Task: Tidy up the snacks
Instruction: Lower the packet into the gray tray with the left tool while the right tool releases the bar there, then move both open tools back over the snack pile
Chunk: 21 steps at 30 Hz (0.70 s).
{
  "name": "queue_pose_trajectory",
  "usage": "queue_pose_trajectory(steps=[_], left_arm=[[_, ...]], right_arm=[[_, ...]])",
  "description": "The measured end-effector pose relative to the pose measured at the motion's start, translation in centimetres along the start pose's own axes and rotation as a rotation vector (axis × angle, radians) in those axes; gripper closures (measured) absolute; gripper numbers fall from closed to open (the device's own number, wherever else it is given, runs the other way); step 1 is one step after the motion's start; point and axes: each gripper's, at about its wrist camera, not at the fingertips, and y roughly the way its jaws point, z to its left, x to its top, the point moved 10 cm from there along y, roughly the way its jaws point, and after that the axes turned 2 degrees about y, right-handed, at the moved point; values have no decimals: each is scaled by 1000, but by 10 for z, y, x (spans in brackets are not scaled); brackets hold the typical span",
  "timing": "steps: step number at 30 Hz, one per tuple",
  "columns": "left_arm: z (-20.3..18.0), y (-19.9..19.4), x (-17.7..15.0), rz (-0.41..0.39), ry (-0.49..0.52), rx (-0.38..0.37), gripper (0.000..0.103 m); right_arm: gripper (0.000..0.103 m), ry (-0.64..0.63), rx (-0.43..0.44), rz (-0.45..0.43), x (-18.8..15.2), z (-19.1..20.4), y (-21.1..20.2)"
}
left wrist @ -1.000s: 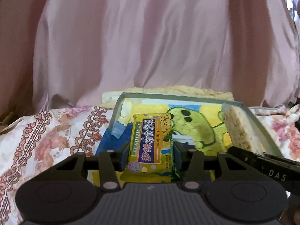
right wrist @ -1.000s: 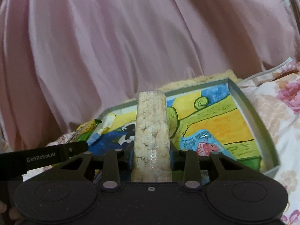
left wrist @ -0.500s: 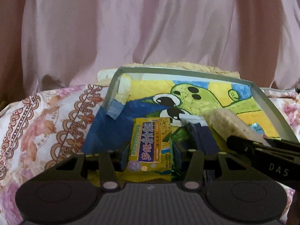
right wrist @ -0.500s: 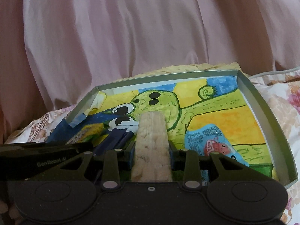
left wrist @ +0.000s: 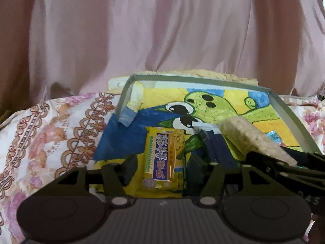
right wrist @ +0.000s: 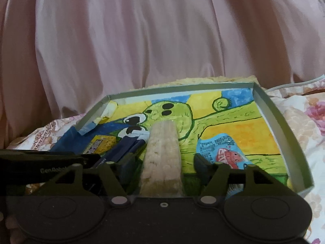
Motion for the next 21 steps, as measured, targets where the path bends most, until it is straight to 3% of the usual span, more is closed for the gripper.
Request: queue_pose_trajectory(steps=[12,21], left_arm=[[8,-58,7,-163,-35,36,4],[3,-108,-4,-254,-49,71,1]], right_arm=[[2,-1,-4,-159,6,-3,-57],[1,-12,-4,-232,-2,-7,-103]])
